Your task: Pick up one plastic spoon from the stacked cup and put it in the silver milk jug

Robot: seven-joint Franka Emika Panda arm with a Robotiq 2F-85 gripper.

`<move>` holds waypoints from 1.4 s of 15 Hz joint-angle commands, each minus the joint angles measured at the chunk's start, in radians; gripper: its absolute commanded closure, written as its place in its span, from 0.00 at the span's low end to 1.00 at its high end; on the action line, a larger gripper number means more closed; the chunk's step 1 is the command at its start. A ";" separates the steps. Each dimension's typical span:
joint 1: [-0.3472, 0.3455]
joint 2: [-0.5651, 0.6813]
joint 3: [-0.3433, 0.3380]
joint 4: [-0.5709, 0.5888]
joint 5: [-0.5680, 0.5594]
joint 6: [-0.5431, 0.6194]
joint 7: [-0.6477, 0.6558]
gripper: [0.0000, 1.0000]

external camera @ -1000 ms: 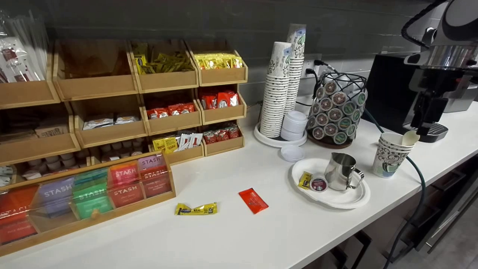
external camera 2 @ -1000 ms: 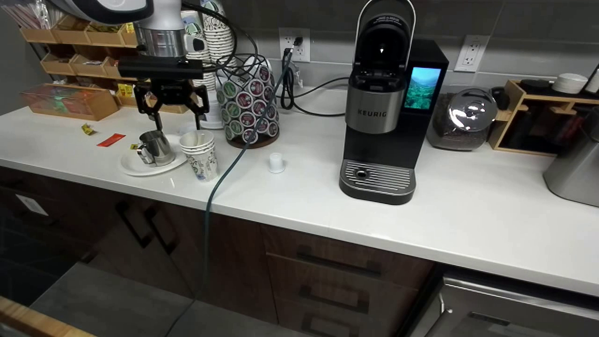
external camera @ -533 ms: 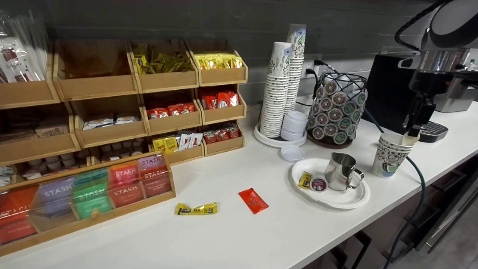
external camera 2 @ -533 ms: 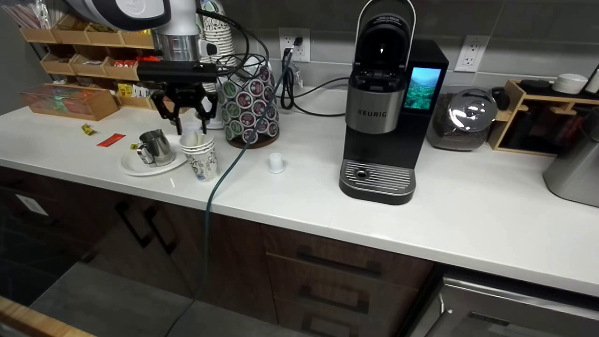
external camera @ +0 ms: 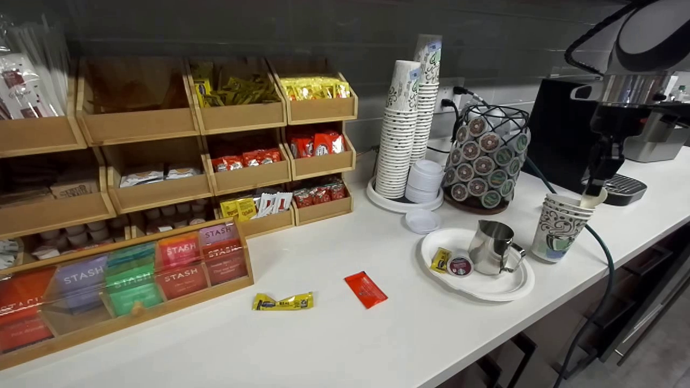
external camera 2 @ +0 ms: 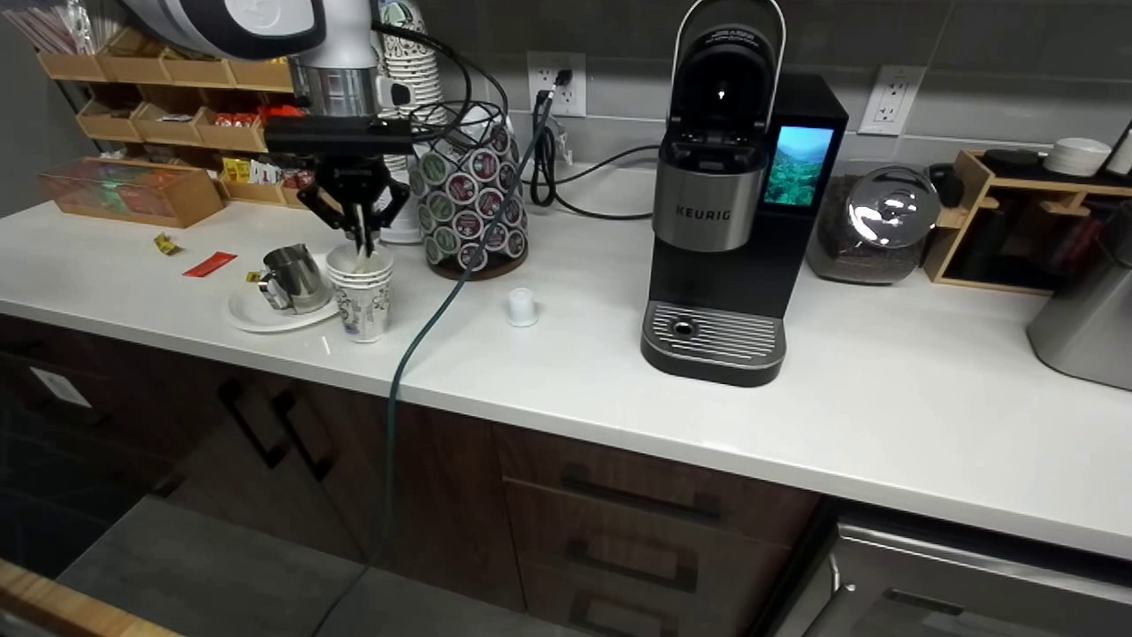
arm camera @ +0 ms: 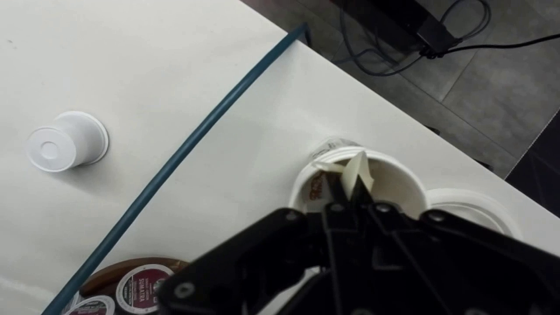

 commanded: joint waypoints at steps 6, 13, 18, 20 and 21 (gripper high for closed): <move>0.053 -0.433 0.069 -0.220 -0.251 0.035 0.155 0.99; 0.165 -0.607 0.158 -0.363 -0.284 0.098 0.213 0.99; 0.176 -0.432 0.237 -0.404 -0.397 0.365 0.422 0.99; 0.143 -0.330 0.256 -0.361 -0.489 0.416 0.528 0.99; 0.139 -0.296 0.257 -0.338 -0.517 0.397 0.560 0.99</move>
